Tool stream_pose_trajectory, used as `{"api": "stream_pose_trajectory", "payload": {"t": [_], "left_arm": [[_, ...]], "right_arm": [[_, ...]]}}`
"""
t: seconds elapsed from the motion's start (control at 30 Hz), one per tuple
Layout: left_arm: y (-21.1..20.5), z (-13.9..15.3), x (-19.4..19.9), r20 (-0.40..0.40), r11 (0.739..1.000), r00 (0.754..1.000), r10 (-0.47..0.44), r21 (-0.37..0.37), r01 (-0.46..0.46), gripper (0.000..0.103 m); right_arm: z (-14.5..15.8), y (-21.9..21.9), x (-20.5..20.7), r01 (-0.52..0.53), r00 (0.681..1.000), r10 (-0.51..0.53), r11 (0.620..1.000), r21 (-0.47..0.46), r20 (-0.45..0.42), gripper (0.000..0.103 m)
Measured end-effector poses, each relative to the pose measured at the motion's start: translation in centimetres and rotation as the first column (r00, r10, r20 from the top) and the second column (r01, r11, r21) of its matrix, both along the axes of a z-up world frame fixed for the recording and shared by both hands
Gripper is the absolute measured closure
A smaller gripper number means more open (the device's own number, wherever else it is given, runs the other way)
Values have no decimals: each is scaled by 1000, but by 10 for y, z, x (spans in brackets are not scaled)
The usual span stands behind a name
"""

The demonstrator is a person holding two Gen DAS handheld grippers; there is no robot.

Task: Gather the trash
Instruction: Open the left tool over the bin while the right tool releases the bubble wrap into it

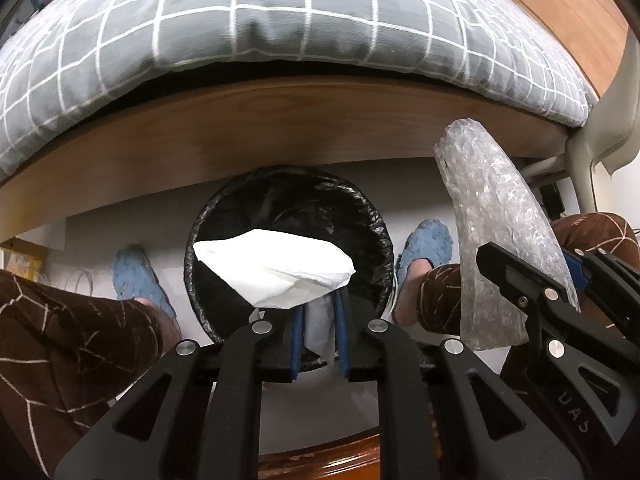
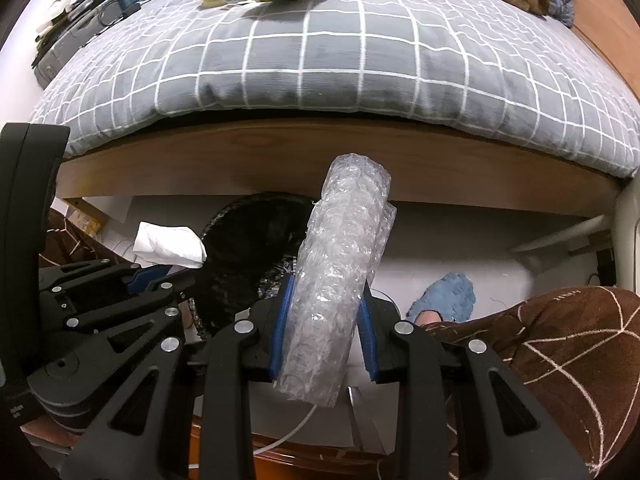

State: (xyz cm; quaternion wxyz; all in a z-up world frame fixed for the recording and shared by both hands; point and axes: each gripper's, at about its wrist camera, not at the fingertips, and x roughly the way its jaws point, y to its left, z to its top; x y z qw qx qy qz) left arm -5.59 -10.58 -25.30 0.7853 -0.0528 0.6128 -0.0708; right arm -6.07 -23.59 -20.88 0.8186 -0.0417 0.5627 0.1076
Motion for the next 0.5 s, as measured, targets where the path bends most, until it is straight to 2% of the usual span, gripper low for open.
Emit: {"api": "stream_pose_trajectory", "payload": {"t": [0.13,0.17,0.3,0.5], "left_arm": [[-3,-2,1,4,1000,1000,-1,3,1,74],[-3,-1,1,6,1000,1000,1,7,-1,67],[0,3,-1,27,1000,1000,12,17,-12,51],[10,10,-2,53,999,998,28,35,-30,34]], "right_arm": [[-2,-3,1,16,1000,-16,1000,5,-8,74],[-2,-3,1,17,1000,-17,1000,6,-9,74],[-4,-1,4,14,1000,-14,1000,3,-11,74],[-5,1,7,14,1000,-14,1000,8,-12,74]]}}
